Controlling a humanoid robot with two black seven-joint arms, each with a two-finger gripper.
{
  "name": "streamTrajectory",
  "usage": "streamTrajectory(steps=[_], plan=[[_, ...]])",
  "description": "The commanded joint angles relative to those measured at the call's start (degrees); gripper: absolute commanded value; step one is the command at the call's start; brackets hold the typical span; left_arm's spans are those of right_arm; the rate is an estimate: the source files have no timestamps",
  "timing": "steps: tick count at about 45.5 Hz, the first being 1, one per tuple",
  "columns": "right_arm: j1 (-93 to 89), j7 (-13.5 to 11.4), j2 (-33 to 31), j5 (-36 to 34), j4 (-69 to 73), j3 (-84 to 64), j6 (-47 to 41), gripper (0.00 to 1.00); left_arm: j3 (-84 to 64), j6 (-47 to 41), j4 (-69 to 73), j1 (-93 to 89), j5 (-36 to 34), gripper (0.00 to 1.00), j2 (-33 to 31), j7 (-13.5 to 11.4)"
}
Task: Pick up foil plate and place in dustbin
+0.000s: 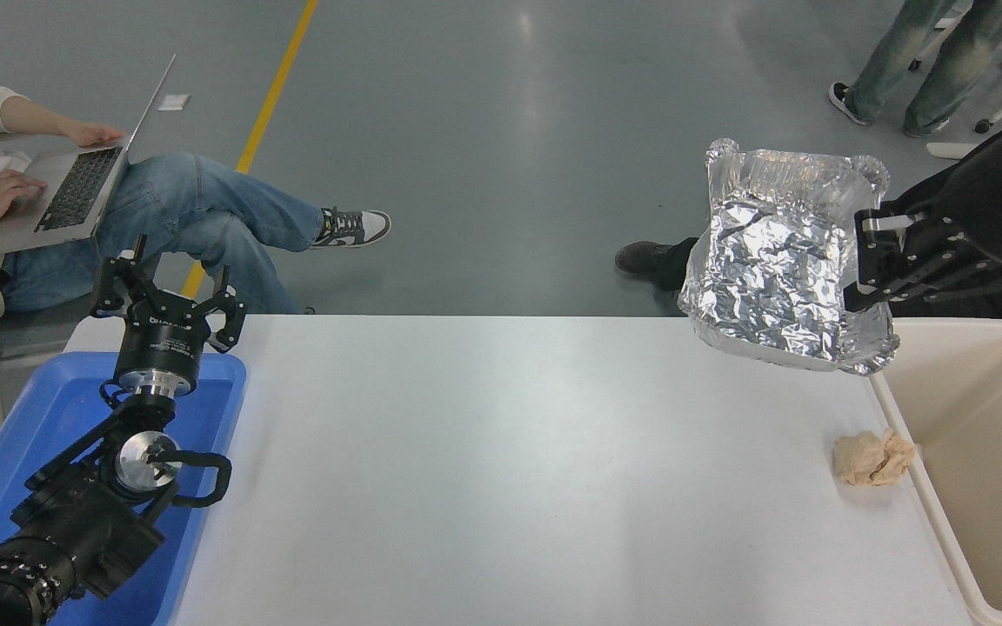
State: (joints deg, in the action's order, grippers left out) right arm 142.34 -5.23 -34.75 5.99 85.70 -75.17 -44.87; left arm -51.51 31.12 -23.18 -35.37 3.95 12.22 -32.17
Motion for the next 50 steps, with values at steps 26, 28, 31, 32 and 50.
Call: streamTrajectory(steps=[26,28,31,32,50], plan=[[-34.74,-0.31,-23.16,-0.19,-30.51,-2.80,6.17,0.00,0.00,0.00,0.07,0.04,0.00,0.99,0.00,-0.09],[-38.87,-0.31,-24.48,-0.19,-30.50,0.10,11.36,0.00,0.00,0.00,-0.02,0.04,0.09,0.99,0.00,0.00],[-44.76,-0.31,-26.07,-0.19,-30.50,3.97,19.53,0.00,0.00,0.00,0.07,0.04,0.00,0.99,0.00,0.00],[-46.70,-0.31,-26.42,-0.19,-30.50,5.20,22.17,0.00,0.00,0.00,-0.02,0.04,0.09,0.99,0.00,-0.09],[-86.43,-0.31,-16.85,-4.76,-50.00,33.15,42.41,0.00,0.00,0.00,0.07,0.04,0.09,0.99,-0.09,-0.09]])
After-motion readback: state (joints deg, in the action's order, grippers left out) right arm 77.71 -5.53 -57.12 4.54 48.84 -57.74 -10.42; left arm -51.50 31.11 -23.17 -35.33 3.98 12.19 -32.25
